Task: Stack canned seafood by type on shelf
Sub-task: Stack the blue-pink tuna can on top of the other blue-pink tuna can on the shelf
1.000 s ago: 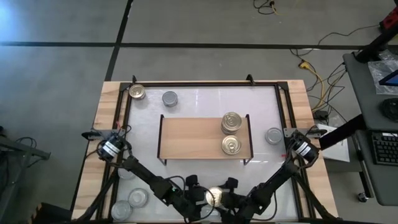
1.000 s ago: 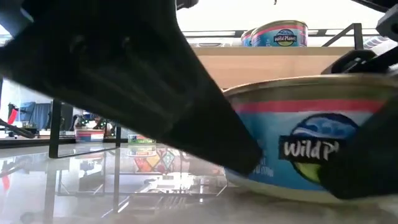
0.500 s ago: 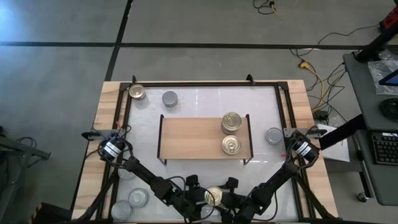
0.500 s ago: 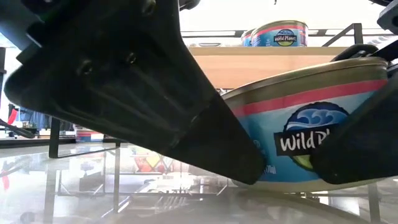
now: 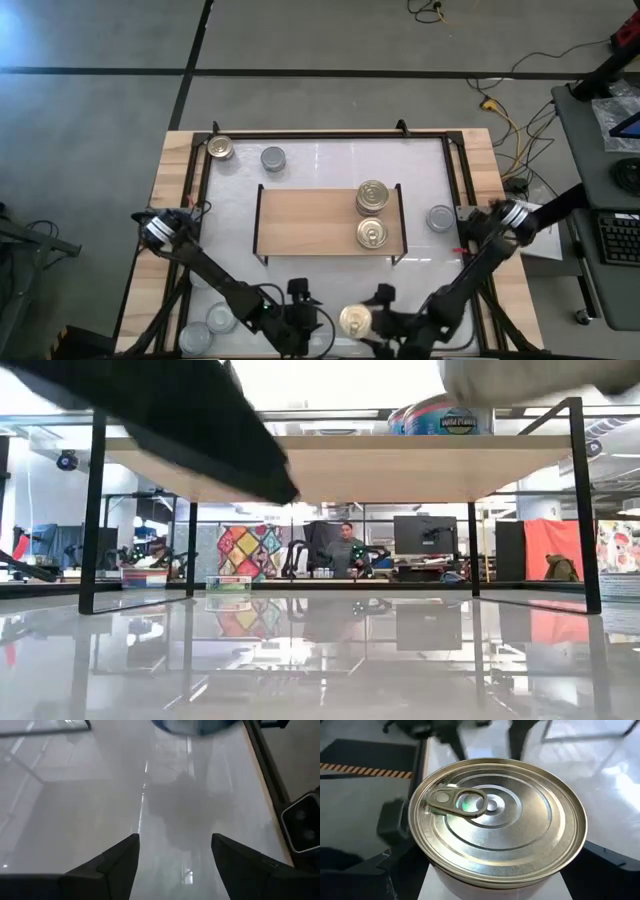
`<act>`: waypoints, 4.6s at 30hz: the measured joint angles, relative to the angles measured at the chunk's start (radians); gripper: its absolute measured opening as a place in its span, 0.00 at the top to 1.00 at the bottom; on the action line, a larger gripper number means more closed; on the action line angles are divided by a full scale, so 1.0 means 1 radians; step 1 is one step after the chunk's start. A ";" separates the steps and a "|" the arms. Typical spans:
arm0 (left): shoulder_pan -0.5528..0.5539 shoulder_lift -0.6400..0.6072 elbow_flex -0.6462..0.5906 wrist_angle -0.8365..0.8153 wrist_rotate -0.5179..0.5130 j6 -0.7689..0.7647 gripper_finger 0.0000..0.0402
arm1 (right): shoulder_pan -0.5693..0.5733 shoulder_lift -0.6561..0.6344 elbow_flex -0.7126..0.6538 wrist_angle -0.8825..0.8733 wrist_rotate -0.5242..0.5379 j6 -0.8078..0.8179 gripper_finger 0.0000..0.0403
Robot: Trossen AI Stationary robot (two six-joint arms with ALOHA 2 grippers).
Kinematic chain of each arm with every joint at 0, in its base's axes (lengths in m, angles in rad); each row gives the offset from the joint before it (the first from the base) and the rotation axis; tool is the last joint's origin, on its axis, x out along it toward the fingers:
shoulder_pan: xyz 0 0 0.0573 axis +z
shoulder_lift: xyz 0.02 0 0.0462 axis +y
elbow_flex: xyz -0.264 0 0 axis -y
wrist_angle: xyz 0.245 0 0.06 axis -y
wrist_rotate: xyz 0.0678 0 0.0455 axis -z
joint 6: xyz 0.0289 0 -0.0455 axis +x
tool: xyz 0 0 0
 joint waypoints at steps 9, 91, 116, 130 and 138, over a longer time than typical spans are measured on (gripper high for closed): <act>0.000 -0.125 -0.006 0.068 -0.003 0.165 0.42 | -0.015 -0.327 -0.001 -0.206 0.060 -0.127 0.10; 0.517 -0.073 0.341 0.070 0.219 0.372 0.99 | -0.399 -0.690 -0.460 0.009 -0.129 -0.239 0.08; 0.541 -0.065 0.344 -0.061 0.264 0.214 1.00 | -0.399 -0.702 -0.416 -0.131 -0.170 -0.249 0.01; 0.548 -0.062 0.339 -0.020 0.259 0.247 1.00 | -0.392 -0.700 -0.282 -0.456 -0.174 -0.210 0.01; 0.541 -0.063 0.466 -0.019 0.250 0.382 1.00 | -0.363 -0.700 -0.165 -0.575 -0.181 -0.222 0.01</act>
